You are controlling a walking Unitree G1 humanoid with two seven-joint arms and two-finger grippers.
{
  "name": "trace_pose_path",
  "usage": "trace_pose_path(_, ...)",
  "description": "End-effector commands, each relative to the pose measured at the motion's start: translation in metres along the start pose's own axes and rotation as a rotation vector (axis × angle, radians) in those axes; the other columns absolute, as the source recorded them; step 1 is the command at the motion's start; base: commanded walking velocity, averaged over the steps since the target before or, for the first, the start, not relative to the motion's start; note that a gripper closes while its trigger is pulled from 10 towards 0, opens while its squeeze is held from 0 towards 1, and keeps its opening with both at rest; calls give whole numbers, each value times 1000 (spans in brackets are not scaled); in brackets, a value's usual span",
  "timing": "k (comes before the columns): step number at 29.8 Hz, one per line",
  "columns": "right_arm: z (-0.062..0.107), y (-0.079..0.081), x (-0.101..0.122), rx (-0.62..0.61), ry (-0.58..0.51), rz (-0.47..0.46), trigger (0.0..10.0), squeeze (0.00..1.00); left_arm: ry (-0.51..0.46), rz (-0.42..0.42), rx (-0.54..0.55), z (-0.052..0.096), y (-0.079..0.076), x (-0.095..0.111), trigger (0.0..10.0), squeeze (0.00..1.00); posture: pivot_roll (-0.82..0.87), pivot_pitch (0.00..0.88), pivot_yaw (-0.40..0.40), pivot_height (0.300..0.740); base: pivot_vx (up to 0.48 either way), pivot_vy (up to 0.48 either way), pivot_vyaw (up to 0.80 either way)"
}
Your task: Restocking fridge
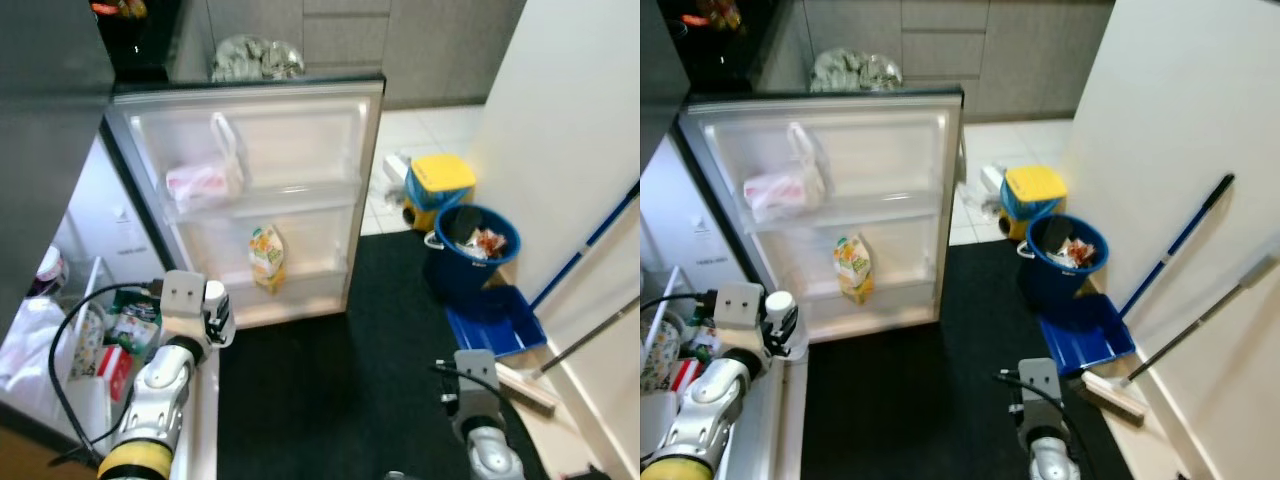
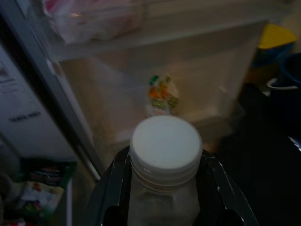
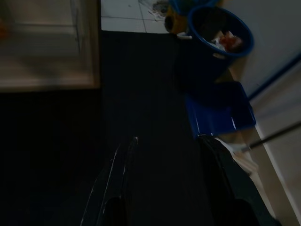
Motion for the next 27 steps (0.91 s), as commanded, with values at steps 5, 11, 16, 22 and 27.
trace_pose_path(5,0,-3,-1,-13,2,-6,10000,0,-5,-13,-17,-1,-3,1,10000,0,36,12,-11,740,382,0,0)
trace_pose_path(11,0,-3,-1,-12,1,-5,10000,0,-6,-14,-17,-1,-3,1,10000,0,36,11,-11,740,382,0,0)
trace_pose_path(16,0,-3,0,-7,-4,9,10000,0,-1,-29,-31,2,-4,-1,10000,0,34,13,-9,740,365,0,0)
trace_pose_path(22,0,-10,-3,-6,-5,41,10000,0,8,-69,-105,19,-9,-7,10000,0,36,14,-7,740,162,0,0)
trace_pose_path(27,0,-10,-3,-4,-8,51,10000,0,5,-85,-215,36,-23,-9,10000,0,36,16,-3,740,0,0,0)
Point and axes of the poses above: a point about 5 cm out from each wrist's last joint towards the gripper, its own z axis pointing back from the gripper into the wrist, its own x axis along the axis of the wrist's last joint, y = z × x, the point moved 1 cm from there along -z, pointing out of the wrist towards the gripper, and after that the axes turned 5 degrees about z, right-handed, at the moved point
